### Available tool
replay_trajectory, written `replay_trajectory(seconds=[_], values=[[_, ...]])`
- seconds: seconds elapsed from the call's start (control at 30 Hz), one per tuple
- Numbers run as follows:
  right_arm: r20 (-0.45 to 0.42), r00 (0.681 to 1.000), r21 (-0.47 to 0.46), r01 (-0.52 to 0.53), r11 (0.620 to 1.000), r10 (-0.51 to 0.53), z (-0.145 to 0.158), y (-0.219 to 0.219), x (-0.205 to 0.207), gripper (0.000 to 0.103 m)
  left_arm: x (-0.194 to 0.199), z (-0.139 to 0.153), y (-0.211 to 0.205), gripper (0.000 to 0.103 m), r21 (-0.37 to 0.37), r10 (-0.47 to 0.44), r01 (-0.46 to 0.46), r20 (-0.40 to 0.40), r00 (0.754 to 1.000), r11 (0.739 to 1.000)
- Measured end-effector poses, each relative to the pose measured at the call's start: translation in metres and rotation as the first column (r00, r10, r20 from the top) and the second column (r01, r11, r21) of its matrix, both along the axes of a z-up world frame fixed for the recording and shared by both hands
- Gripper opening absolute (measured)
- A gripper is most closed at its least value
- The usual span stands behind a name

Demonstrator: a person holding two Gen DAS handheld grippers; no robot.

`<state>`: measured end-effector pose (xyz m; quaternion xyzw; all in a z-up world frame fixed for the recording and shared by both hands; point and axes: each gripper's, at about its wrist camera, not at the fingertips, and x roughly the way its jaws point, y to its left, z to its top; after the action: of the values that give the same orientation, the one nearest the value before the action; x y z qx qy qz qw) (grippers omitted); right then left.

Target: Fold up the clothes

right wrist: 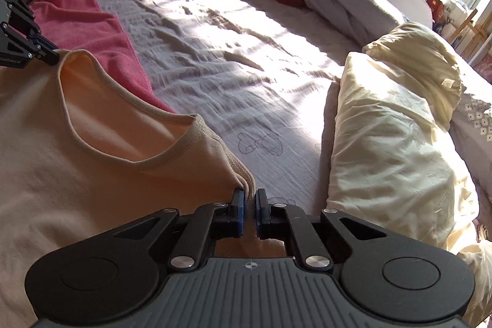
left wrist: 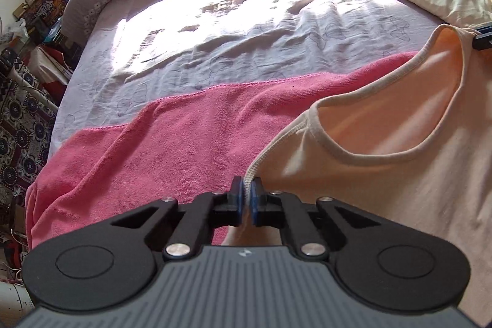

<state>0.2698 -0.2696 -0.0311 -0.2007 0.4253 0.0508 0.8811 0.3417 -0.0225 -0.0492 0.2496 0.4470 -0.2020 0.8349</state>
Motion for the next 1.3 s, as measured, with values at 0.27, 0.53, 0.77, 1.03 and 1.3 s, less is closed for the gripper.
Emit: replay_trajectory(seconds=[0.27, 0.53, 0.77, 1.03, 1.3], values=[[0.015, 0.998, -0.059, 0.054, 0.997, -0.054, -0.021, -0.008, 0.034, 0.007, 0.039, -0.012, 0.0, 0.003, 0.04, 0.121, -0.121, 0.022, 0.992, 0.992], [-0.075, 0.977, -0.071, 0.195, 0.978, -0.2, -0.071, -0.03, 0.043, 0.009, 0.014, -0.005, 0.014, 0.016, -0.002, 0.025, -0.025, -0.005, 1.0, 1.0], [0.076, 0.969, 0.029, 0.236, 0.971, -0.237, -0.031, -0.031, 0.022, 0.028, -0.03, 0.013, 0.004, 0.044, -0.065, -0.128, 0.128, 0.0, 0.992, 0.99], [-0.098, 0.97, 0.025, -0.223, 0.975, 0.224, -0.046, 0.054, -0.043, 0.026, -0.012, -0.038, 0.0, 0.075, 0.171, 0.05, -0.066, 0.096, 0.994, 0.983], [-0.056, 0.997, 0.051, 0.05, 0.997, -0.047, -0.035, 0.028, -0.047, 0.051, 0.009, -0.021, 0.036, 0.076, 0.089, 0.285, -0.287, 0.025, 0.958, 0.954]])
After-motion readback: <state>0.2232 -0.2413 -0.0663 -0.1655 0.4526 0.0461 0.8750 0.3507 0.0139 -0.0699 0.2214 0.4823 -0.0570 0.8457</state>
